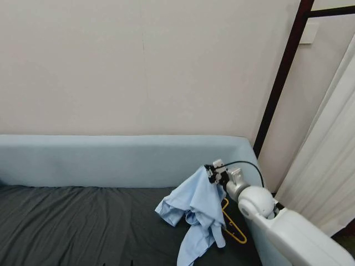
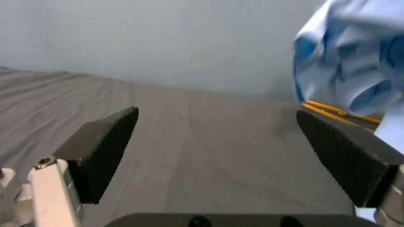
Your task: Pick up the clothes from the sofa and hang them on the clothes hanger.
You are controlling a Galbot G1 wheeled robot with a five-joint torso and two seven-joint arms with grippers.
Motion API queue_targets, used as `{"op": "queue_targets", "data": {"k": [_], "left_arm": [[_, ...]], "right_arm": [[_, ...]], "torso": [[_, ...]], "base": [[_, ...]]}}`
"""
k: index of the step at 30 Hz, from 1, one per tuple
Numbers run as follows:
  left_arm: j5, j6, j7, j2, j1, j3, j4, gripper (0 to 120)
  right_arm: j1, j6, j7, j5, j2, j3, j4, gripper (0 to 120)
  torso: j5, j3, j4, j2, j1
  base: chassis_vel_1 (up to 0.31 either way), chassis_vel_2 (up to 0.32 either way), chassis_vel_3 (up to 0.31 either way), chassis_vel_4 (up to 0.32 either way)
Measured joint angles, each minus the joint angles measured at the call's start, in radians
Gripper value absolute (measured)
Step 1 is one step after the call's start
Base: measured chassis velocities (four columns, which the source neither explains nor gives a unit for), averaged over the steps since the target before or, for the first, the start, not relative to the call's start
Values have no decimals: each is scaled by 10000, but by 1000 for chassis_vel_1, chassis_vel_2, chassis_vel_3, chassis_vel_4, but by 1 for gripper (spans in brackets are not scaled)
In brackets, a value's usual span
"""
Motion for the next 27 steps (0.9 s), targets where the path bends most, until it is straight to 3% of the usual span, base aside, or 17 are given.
{"op": "queue_targets", "data": {"k": [7, 13, 17, 27], "left_arm": [[0, 0, 2, 2, -18, 1, -56, 99], [-8, -4, 4, -11, -20, -3, -104, 99], [-40, -44, -12, -30, -23, -50, -122, 99], [-155, -213, -108, -146, 31, -165, -150, 99]], "right_arm": [[2643, 222, -529, 1299, -717, -578, 461, 0], [4621, 831, -1066, 2015, -767, -1354, -31, 0], [6151, 1528, -1651, 2480, -370, -2247, -622, 0], [6562, 3006, -2611, 2670, 1053, -3309, -1532, 0]], "torso": [[-4, -1, 0, 1, 0], [-3, 0, 2, 0, -1], [-6, -1, 2, 0, -1], [-6, -1, 3, 0, -1]], "base": [[0, 0, 0, 0], [0, 0, 0, 0], [0, 0, 0, 0], [0, 0, 0, 0]]}}
